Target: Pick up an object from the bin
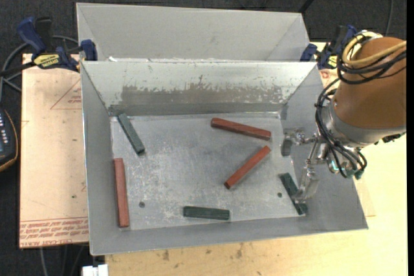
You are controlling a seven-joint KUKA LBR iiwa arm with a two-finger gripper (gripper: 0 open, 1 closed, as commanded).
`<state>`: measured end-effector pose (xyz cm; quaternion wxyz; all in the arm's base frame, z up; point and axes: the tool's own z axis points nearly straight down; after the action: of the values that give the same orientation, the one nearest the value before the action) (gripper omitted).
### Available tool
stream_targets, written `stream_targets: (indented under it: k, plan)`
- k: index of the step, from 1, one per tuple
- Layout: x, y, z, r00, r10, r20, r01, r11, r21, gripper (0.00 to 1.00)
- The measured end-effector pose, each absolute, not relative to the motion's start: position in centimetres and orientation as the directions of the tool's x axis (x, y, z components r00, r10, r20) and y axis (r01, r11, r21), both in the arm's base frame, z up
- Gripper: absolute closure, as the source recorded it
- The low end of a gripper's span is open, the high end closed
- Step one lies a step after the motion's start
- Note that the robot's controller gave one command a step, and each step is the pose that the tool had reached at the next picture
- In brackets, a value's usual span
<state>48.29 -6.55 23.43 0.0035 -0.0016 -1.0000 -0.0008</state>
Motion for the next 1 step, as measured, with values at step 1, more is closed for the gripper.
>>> stream_targets:
  k: [1]
  plan:
    - [51.34, -0.9, 9.04, -0.996, -0.094, 0.006, -0.094, 0.996, 0.003, 0.0]
